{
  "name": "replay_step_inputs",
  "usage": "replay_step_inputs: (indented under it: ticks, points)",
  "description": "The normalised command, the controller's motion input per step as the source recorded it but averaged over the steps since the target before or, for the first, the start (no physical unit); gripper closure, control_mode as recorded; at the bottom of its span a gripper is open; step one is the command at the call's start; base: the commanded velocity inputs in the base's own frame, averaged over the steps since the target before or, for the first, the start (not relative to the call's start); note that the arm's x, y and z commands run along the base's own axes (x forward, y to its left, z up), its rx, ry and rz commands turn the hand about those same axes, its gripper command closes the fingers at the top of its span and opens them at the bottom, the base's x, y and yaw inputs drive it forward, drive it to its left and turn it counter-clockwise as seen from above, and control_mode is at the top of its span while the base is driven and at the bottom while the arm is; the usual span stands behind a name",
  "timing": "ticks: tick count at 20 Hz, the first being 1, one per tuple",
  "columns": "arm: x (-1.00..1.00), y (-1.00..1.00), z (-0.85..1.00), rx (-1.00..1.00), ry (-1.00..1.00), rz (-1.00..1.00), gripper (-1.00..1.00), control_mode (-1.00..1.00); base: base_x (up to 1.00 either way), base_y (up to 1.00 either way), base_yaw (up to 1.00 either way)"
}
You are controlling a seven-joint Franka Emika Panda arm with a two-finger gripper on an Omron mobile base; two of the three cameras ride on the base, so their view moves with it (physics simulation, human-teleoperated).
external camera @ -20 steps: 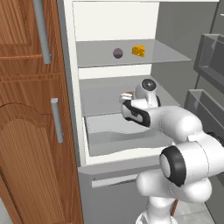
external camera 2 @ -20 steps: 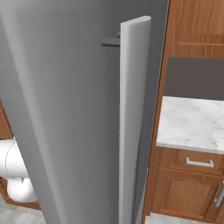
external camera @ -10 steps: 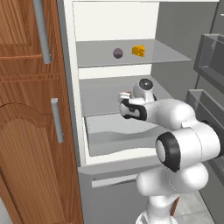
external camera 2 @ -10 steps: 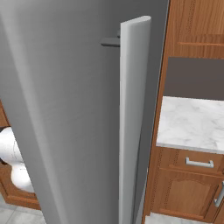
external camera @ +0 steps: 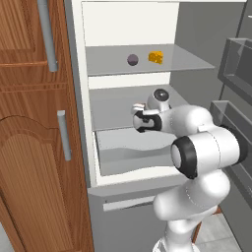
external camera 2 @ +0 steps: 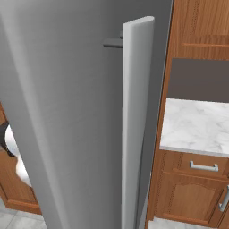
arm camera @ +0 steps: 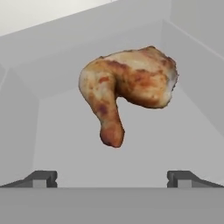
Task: Take the cheese, chicken drumstick, and eggplant from the fridge and place them on the plate on the dining counter to create an appetizer plate.
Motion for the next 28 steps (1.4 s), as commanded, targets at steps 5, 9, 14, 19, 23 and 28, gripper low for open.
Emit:
replay_step_inputs:
  ticks: [5,9,14,19,23,28]
  points:
    - [0.25,0.00,-0.20,0.00,0.00,0.00,-1.00,-1.00,0.00,0.00,0.00]
    - [0.28,0.00,-0.19,0.00,0.00,0.00,-1.00,-1.00,0.00,0.00,0.00]
    - [0.27,0.00,-0.13,0.00,0.00,0.00,-1.00,-1.00,0.00,0.00,0.00]
    - [0.25,0.00,-0.13,0.00,0.00,0.00,-1.00,-1.00,0.00,0.00,0.00]
    - [0.17,0.00,-0.25,0.00,0.00,0.00,-1.00,-1.00,0.00,0.00,0.00]
    - [0.09,0.00,-0.41,0.00,0.00,0.00,1.00,-1.00,0.00,0.00,0.00]
